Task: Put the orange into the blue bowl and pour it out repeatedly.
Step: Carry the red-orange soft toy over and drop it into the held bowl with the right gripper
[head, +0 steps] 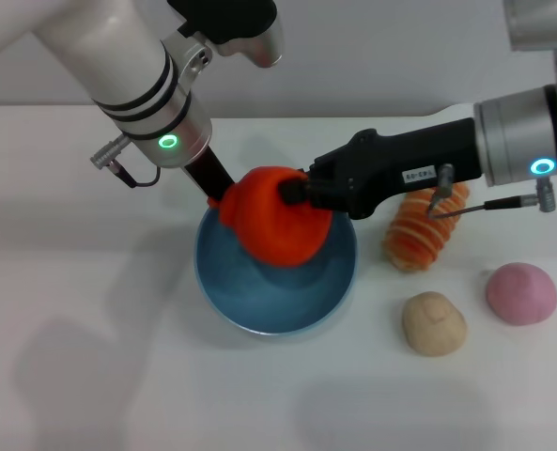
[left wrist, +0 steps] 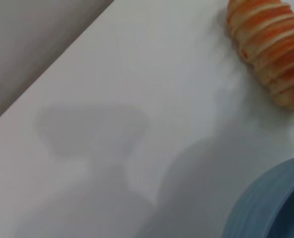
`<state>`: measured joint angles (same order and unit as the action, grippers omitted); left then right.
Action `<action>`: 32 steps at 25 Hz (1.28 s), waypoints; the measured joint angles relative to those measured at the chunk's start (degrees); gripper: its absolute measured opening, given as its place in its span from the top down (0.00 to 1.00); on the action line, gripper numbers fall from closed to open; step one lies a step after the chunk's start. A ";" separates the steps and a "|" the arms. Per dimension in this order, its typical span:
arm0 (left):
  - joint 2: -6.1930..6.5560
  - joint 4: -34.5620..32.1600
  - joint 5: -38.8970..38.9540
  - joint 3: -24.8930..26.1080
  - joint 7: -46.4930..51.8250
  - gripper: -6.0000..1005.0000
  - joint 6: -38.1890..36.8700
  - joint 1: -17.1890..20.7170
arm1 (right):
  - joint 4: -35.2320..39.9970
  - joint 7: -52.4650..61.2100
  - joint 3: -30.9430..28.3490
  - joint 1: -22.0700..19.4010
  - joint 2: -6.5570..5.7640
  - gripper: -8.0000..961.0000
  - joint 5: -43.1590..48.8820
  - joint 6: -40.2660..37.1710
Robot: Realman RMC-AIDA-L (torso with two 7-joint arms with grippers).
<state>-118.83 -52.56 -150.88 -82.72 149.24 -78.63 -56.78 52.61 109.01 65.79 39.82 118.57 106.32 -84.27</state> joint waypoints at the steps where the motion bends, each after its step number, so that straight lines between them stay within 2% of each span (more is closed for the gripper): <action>1: 0.00 -0.01 0.14 -0.27 -0.02 1.00 0.10 0.00 | -0.70 -0.01 0.21 0.19 -0.01 0.96 0.06 0.57; 3: 0.02 -0.06 0.34 -0.65 -0.07 1.00 0.33 0.01 | -2.01 -0.03 0.81 0.56 -0.06 0.96 0.41 1.92; 16: 0.26 0.04 0.41 -0.49 -0.24 0.99 1.41 0.44 | -5.10 3.27 2.72 1.45 -0.02 0.81 2.19 5.61; 21: 0.33 0.09 0.23 -0.18 -0.26 0.99 1.69 0.53 | -5.02 3.98 2.81 1.15 0.00 0.63 2.23 4.70; 22: 0.39 0.12 0.09 -0.14 -0.26 0.99 1.78 0.53 | -4.75 4.70 2.85 0.97 -0.04 0.59 2.28 4.07; 32: 0.60 0.44 -0.16 0.02 0.06 0.99 2.20 0.60 | 4.18 7.39 1.14 -4.93 -0.24 0.55 2.22 2.36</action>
<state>-118.23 -52.12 -151.04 -82.70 149.30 -76.42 -56.18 56.79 116.40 66.94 34.89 118.33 108.54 -81.91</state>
